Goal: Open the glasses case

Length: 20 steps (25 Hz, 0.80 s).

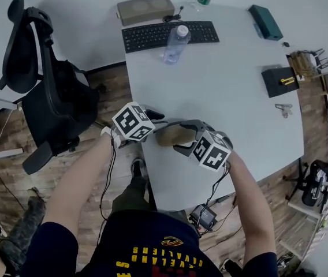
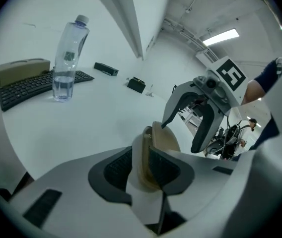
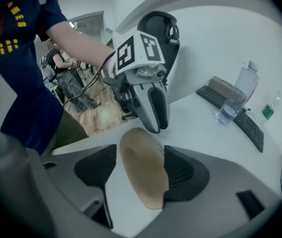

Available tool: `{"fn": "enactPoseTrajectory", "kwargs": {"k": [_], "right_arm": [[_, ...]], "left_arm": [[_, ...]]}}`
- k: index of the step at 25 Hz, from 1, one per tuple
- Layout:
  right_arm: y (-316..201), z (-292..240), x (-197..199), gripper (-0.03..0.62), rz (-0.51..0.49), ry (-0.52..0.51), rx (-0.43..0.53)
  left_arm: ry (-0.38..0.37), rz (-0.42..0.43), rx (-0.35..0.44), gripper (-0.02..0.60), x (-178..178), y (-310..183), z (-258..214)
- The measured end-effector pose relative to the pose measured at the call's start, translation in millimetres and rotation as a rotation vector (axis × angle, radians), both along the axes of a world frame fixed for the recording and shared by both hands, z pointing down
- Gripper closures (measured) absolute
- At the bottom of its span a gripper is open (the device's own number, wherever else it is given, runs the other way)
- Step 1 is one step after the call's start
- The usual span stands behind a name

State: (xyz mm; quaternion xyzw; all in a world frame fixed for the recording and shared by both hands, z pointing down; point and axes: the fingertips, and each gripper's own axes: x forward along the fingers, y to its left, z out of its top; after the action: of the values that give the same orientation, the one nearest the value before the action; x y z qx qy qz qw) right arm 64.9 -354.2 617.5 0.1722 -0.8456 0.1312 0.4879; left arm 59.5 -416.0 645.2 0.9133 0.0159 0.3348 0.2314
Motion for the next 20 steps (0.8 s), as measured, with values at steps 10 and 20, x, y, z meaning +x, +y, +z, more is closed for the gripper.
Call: {"fn": "enactPoseTrajectory", "kwargs": {"k": [10,20], "right_arm": [[-4,27,-7,0.258,-0.105,0.051,-0.043],[-3,29,-11,0.259,-0.116,0.059,-0.045]], "left_arm": [[-0.038,0.071,-0.105,0.468,4,4,21],[-0.104,0.145,-0.065,0.468,6,11,34]]}}
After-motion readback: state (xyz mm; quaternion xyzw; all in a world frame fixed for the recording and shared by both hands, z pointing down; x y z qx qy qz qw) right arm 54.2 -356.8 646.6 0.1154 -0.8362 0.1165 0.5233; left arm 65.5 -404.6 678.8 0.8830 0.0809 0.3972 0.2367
